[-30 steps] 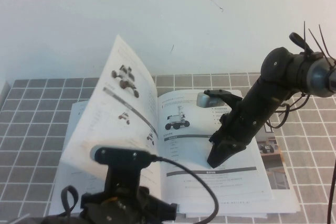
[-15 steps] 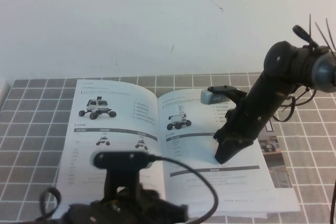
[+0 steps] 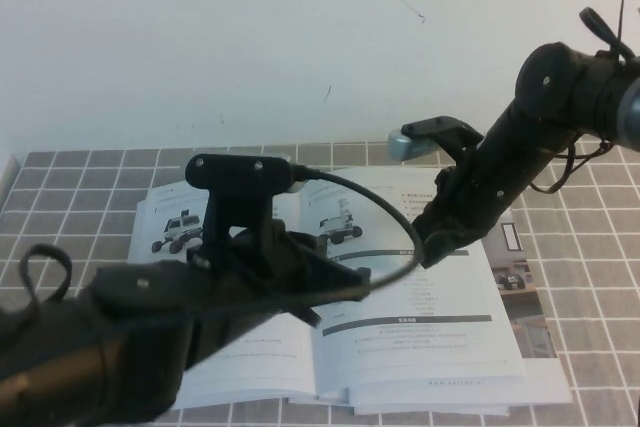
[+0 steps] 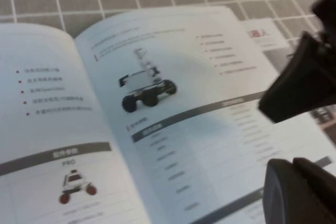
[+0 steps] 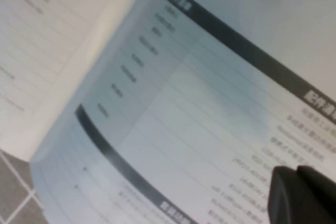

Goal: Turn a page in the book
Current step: Open the closed book

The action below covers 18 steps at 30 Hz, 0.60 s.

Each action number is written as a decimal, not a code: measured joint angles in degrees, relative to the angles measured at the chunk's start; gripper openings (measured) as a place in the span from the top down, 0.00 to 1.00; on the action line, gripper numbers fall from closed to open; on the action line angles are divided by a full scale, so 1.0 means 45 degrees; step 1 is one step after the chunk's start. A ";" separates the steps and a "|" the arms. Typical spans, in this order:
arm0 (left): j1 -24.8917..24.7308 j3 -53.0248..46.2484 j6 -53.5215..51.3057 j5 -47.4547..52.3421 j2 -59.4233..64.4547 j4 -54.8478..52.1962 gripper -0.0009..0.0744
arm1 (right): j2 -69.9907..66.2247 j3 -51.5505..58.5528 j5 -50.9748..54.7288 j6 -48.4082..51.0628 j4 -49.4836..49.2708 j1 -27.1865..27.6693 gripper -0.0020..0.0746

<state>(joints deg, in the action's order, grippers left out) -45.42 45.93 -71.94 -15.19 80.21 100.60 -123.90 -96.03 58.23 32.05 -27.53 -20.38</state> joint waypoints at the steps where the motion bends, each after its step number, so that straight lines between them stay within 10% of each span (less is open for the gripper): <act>1: 0.0413 0.0053 -0.0081 0.0495 0.0273 0.0000 0.99 | -0.0066 0.0000 -0.0099 -0.0240 0.0272 0.0000 0.98; 9: 0.3222 0.0076 -0.0479 0.2015 0.3118 -0.0080 0.99 | -0.0830 0.0060 -0.0305 -0.0914 0.1073 0.0000 0.98; 18: 0.3659 0.0472 -0.1112 0.2797 0.5454 -0.0150 0.99 | -0.1044 0.0149 -0.0418 -0.1254 0.0948 0.0000 0.98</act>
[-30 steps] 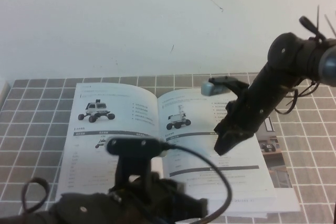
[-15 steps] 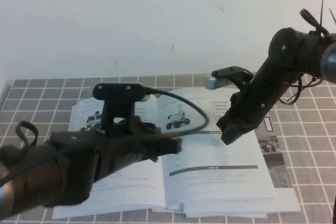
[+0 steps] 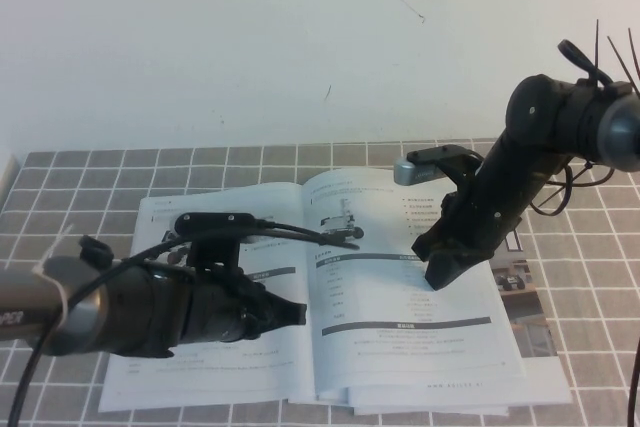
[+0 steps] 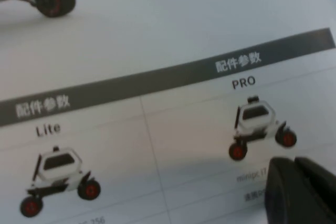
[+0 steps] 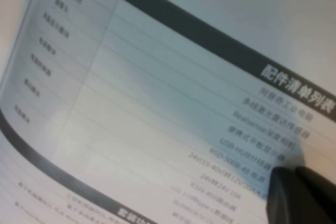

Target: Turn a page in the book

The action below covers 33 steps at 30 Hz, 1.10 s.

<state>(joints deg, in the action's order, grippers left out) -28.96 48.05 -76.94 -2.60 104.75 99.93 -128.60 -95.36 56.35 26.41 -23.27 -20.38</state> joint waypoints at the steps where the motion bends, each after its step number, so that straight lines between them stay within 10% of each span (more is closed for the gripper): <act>1: 0.0000 0.0024 -0.0018 0.0092 0.0000 0.0000 0.99 | 0.0000 0.0000 0.0000 -0.0077 -0.0021 0.0000 0.98; 26: 0.0028 -0.0056 -0.2528 0.1099 -1.0475 -0.0115 0.99 | 0.9397 0.0205 0.0959 -0.0624 0.4520 0.0000 0.98; 33: 0.0028 -0.0056 -0.3921 -0.1830 -1.2246 -0.0434 0.99 | 1.2733 0.1367 0.1708 -0.1392 0.6321 0.0000 0.98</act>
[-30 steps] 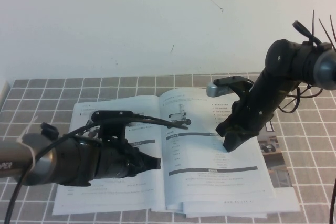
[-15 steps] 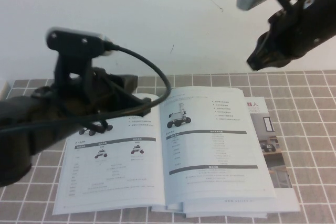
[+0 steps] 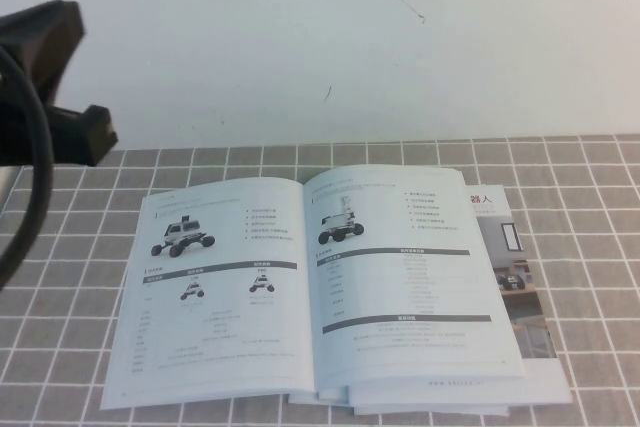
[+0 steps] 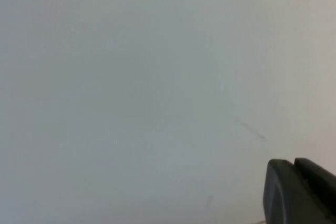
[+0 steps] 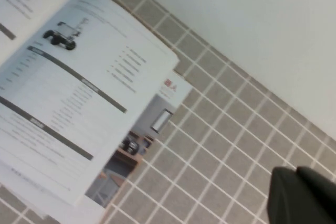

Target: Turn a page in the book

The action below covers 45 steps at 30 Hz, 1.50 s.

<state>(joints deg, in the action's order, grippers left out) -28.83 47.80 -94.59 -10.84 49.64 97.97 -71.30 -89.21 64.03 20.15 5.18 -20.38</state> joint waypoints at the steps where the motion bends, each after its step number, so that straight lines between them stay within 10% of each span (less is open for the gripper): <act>1: 0.0000 0.0036 -0.0359 -0.0494 -0.0003 0.0148 0.99 | 0.0613 0.0402 0.0000 -0.0285 0.0401 0.0000 0.98; 25: 0.0000 0.2308 -0.1107 0.3476 0.2533 0.0353 0.99 | 1.2620 1.4467 -0.5173 -0.3022 0.0483 0.0000 0.98; 45: 0.0000 0.2308 -0.1107 0.4059 0.2607 0.0249 0.99 | 1.2703 1.5267 -0.5566 -0.3143 0.0211 0.0000 0.98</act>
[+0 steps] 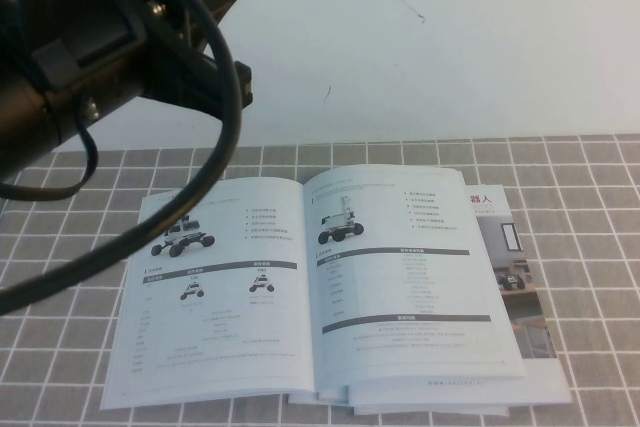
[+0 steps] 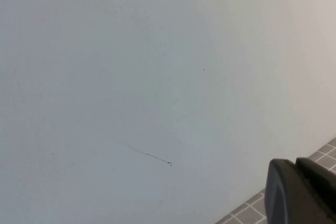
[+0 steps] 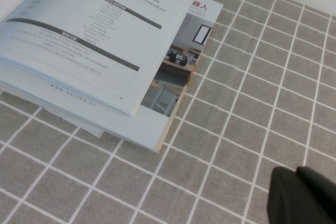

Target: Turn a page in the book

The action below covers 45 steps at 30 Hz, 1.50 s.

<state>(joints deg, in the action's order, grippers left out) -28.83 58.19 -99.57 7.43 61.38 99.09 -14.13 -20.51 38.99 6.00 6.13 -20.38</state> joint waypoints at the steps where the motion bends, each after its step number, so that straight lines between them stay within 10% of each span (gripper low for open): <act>1: 0.0000 0.0000 0.0000 0.0031 0.0000 0.0000 0.99 | 0.0000 0.0000 0.0000 0.0000 0.0000 0.0000 0.98; 13: 0.0194 -0.3493 -0.0550 -0.0988 -0.4218 0.0000 0.99 | 0.0000 0.0000 0.0000 -0.0028 -0.0027 0.0000 0.98; 24: 0.2954 -0.9984 -0.0738 -0.1352 -1.1407 0.0000 0.99 | 0.0000 0.0000 0.0000 -0.0034 -0.0027 0.0000 0.98; 38: 0.3655 -1.1107 -0.1505 -0.1352 -1.1941 0.0000 0.99 | 0.0000 0.0000 0.0000 -0.0055 -0.0027 0.0000 0.98; 45: 0.4282 -1.1138 0.8641 -0.0404 -1.2118 -0.9513 0.99 | 0.0000 0.0000 0.0000 -0.0055 -0.0104 0.0000 0.98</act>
<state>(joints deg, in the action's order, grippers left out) -9.56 8.06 -60.68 5.61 6.84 56.29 -14.13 -20.51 38.99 5.75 5.66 -20.38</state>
